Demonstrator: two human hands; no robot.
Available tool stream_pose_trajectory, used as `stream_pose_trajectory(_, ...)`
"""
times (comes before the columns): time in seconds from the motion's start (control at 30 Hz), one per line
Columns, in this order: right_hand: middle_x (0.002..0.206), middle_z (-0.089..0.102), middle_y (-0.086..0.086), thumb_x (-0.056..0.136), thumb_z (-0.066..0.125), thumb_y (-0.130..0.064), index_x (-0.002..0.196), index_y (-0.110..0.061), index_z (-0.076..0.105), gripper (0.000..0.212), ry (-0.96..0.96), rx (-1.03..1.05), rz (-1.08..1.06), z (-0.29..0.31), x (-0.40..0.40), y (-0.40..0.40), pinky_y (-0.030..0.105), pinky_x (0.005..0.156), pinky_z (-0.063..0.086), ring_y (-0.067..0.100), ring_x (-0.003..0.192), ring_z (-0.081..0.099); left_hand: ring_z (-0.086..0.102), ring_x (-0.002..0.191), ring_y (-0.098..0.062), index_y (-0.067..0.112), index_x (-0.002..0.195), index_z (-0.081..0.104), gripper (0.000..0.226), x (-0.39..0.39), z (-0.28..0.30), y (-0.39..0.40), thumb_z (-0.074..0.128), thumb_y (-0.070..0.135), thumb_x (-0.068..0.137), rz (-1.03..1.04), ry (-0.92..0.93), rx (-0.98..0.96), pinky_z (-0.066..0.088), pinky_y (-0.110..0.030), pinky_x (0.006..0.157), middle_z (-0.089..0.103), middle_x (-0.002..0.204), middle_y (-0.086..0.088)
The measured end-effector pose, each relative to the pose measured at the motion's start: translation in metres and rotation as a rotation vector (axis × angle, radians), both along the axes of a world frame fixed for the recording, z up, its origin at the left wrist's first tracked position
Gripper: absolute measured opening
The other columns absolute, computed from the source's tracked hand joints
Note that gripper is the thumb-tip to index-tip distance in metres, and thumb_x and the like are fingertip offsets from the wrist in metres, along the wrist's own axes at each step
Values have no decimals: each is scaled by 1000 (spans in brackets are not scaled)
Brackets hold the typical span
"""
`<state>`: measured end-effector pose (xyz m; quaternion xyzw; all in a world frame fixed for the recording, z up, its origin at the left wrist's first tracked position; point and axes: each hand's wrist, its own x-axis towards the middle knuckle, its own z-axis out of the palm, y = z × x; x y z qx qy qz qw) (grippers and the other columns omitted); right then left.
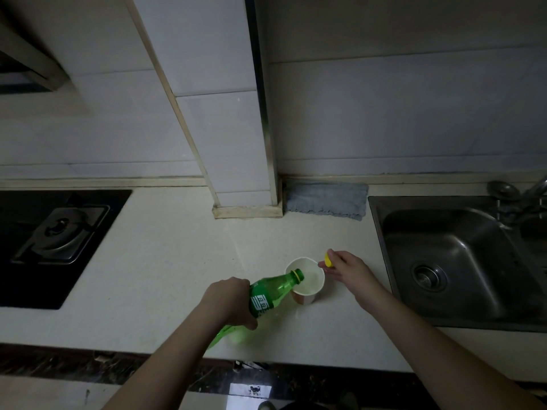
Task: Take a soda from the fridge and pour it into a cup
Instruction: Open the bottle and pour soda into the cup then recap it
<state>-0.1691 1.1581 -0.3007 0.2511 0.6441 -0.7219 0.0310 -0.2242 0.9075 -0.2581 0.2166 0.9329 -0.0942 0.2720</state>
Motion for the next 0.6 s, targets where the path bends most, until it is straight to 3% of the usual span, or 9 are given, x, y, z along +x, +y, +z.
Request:
stream_pose_trajectory(0.3,101,71,13,99,49,-26,97,-9,61,21,3,15,-2,-6,-1,1,28,89,50,22,97,67,64,88,-17,24,115,58,66,-2,-2,0,77,52,59,-3,-12,-3,56,-30,76,66,100,4)
stream_pose_trajectory(0.6,101,70,11,100,48,-27,98,-10,60,20,6,16,5,-6,0,1,21,81,49,19,97,66,64,89,-16,24,116,58,66,-3,0,0,77,52,60,6,-11,-13,53,-28,74,65,102,5)
